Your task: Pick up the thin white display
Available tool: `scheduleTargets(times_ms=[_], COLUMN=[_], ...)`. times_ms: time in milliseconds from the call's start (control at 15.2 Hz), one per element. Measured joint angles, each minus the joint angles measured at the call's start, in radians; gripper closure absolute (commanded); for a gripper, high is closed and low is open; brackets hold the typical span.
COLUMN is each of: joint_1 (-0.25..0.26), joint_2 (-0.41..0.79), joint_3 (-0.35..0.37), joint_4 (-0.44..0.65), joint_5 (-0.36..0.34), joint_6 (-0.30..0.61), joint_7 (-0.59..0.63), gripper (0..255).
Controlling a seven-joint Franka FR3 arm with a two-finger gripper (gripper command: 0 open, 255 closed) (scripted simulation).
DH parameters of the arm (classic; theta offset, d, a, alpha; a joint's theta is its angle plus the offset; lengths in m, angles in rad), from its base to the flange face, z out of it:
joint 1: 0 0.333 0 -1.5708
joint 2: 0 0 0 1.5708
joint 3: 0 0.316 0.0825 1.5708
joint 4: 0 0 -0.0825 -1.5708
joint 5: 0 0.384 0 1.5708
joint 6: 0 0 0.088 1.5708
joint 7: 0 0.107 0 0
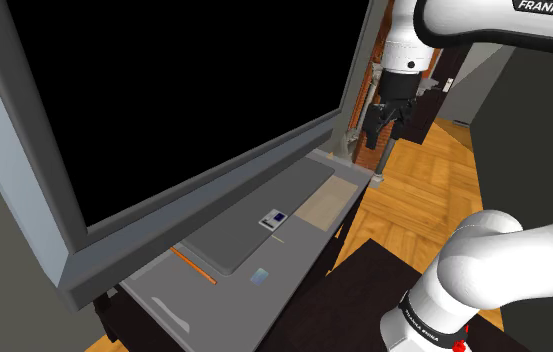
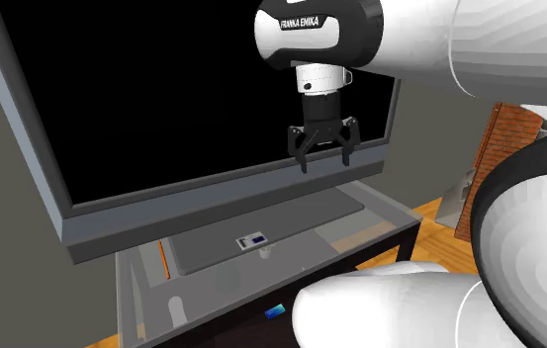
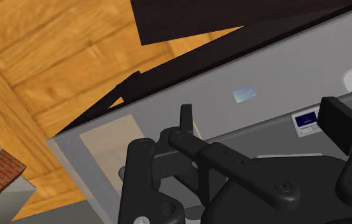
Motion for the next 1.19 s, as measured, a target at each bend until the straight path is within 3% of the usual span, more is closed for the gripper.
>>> scheduleTargets(times_ms=[198,660,1188], joint_1=[-0.004,-0.018,-0.038], joint_2=[0.002,0.046,0.247], joint_3=[0.017,0.125,0.272], joint_4=[-0.031,-0.174,-0.233], joint_5=[0.02,0.132,0.242], joint_6=[0.033,0.231,0.519], joint_7=[0.043,0.287,0.573], gripper=[0,0,0])
